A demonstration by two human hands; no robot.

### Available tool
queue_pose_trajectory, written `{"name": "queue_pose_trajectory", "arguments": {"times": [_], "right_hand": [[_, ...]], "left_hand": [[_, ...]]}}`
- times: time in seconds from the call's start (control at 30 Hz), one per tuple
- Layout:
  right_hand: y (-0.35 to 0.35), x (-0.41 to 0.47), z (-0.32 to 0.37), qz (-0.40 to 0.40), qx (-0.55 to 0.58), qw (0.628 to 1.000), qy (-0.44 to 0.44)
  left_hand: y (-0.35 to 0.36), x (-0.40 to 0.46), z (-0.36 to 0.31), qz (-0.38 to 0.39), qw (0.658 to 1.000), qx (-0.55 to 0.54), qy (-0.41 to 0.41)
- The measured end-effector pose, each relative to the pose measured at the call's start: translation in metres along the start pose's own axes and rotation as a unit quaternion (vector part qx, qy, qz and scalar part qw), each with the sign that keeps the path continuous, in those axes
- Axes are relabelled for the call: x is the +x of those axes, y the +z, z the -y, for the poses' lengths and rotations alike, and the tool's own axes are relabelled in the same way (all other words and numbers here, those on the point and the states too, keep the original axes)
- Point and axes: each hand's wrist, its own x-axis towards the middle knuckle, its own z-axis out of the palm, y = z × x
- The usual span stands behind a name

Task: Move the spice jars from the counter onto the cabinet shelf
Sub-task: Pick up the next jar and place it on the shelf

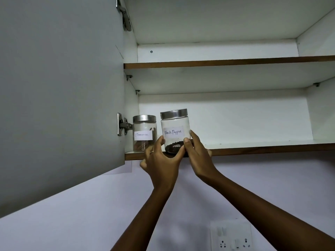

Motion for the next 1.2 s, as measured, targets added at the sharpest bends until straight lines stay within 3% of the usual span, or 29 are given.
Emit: {"name": "queue_pose_trajectory", "arguments": {"times": [0.17, 0.4, 0.6, 1.2], "right_hand": [[0.015, 0.01, -0.012, -0.028, -0.126, 0.992, 0.006], [0.024, 0.019, -0.016, -0.034, -0.214, 0.976, 0.037], [0.023, 0.022, -0.014, 0.001, -0.248, 0.967, 0.059], [0.023, 0.016, -0.015, -0.016, -0.242, 0.97, 0.027]], "left_hand": [[0.004, 0.003, 0.009, -0.007, 0.998, 0.057, 0.01], [0.005, 0.009, 0.01, 0.048, 0.992, 0.116, 0.007], [0.008, 0.005, 0.009, 0.049, 0.996, 0.077, 0.008], [0.008, 0.001, 0.017, -0.011, 0.999, 0.02, 0.033]]}}
